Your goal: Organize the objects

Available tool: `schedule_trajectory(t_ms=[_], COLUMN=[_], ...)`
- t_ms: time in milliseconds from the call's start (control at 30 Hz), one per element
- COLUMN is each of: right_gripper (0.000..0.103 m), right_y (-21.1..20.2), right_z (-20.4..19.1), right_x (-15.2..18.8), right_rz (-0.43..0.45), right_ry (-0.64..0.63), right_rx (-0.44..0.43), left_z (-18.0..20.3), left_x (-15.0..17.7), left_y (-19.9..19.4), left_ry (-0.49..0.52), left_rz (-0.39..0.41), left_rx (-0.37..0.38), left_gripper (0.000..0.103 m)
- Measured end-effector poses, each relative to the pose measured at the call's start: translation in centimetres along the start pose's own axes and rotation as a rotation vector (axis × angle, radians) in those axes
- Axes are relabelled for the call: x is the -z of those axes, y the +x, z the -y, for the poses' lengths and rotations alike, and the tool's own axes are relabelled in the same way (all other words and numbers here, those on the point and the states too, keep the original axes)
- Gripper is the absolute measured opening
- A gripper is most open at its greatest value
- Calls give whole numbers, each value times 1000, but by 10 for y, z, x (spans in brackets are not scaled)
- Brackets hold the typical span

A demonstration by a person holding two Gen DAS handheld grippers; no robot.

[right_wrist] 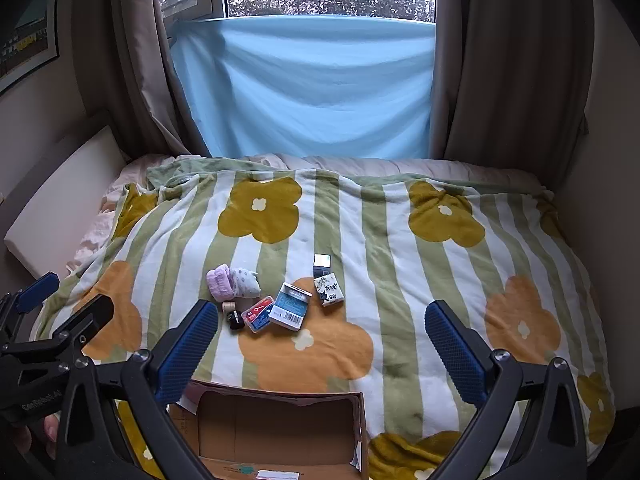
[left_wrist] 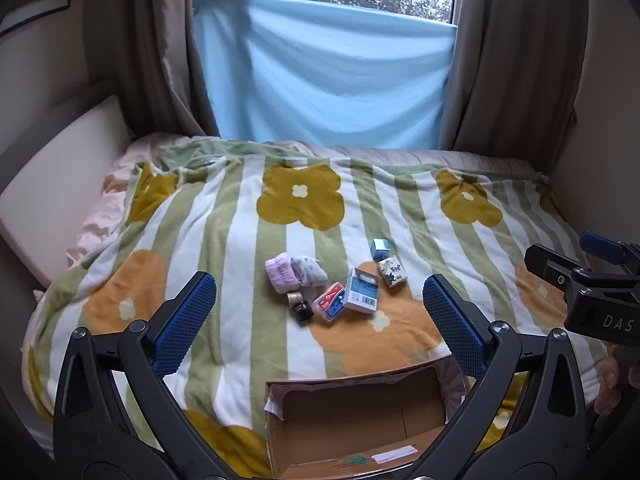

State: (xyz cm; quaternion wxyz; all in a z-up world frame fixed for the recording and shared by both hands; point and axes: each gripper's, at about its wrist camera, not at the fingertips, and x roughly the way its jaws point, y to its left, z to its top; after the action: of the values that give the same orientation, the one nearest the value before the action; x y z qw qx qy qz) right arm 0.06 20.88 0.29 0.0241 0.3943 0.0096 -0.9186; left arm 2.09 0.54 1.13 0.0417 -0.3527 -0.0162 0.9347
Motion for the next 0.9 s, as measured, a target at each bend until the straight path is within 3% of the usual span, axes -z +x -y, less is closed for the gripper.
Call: schedule_trajectory(t_ms=[400, 900], right_gripper=[103, 103], right_y=[-1, 0], right_z=[-3, 0], right_x=[-5, -2], right_rz=[4, 4], right_ry=[-1, 3], right_rx=[-5, -6], left_z=[-3, -4], left_x=[1, 4], left_y=[2, 4], left_ry=[-12, -16], left_rz=[-6, -8], left_rx=[-31, -10], left_gripper=[103, 103])
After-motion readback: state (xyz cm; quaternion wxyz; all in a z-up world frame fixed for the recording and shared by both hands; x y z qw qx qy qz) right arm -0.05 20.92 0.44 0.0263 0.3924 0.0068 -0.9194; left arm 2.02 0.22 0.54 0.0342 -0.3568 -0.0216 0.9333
